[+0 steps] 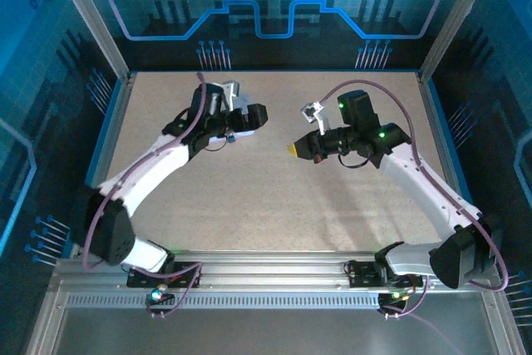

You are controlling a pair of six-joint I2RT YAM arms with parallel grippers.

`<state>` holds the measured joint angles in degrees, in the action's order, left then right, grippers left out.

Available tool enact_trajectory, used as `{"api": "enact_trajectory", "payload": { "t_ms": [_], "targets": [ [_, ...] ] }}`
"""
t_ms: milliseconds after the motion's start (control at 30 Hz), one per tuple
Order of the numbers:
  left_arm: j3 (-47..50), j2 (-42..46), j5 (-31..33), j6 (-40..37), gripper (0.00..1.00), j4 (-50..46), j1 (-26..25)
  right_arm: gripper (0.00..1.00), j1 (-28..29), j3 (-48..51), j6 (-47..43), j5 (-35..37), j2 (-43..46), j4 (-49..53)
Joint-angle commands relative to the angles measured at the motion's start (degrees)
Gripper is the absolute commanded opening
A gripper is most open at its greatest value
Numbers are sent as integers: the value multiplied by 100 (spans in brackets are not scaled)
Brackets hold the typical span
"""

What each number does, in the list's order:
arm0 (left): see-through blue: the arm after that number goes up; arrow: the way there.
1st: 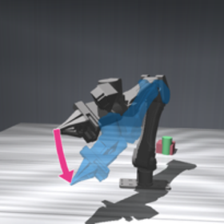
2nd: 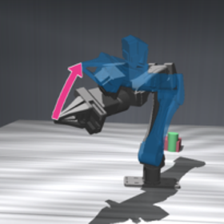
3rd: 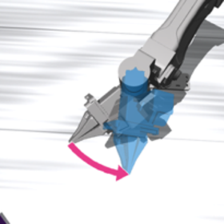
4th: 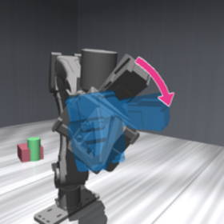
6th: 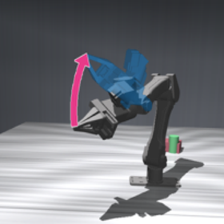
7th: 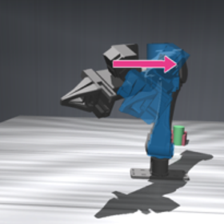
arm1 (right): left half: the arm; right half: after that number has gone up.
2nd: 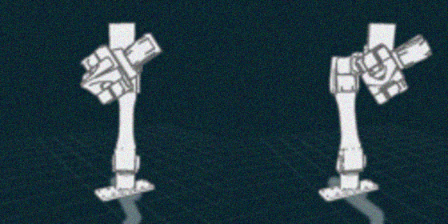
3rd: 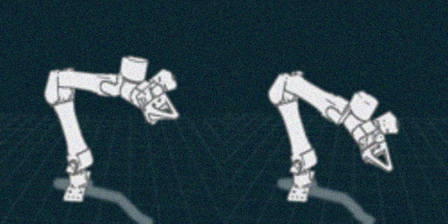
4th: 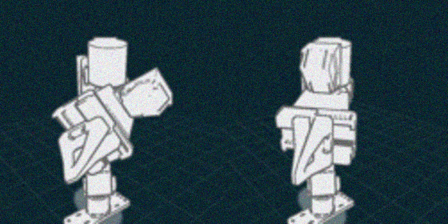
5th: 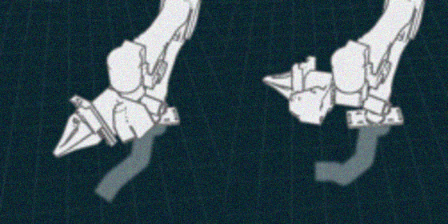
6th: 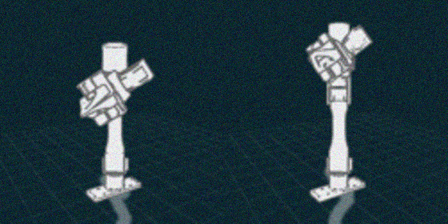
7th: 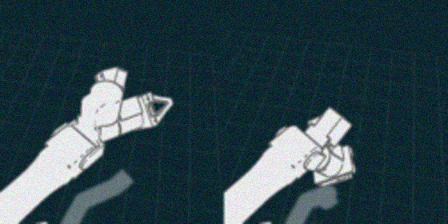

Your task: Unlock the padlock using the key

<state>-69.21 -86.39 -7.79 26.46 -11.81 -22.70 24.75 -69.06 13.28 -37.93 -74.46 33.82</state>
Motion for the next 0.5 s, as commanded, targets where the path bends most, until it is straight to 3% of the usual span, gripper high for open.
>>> {"api": "enact_trajectory", "payload": {
  "t_ms": [0,200,467],
  "targets": [
    [-709,-751,443,-605,99,-858,47,2,-118,81,-106,245,146,338],
    [-1866,-2059,741,-982,99,-1372,46,2,-265,245,-81,393,272,441],
    [-2646,-2916,975,-1207,99,-1482,46,2,-510,513,-11,385,509,432]
  ]
}}
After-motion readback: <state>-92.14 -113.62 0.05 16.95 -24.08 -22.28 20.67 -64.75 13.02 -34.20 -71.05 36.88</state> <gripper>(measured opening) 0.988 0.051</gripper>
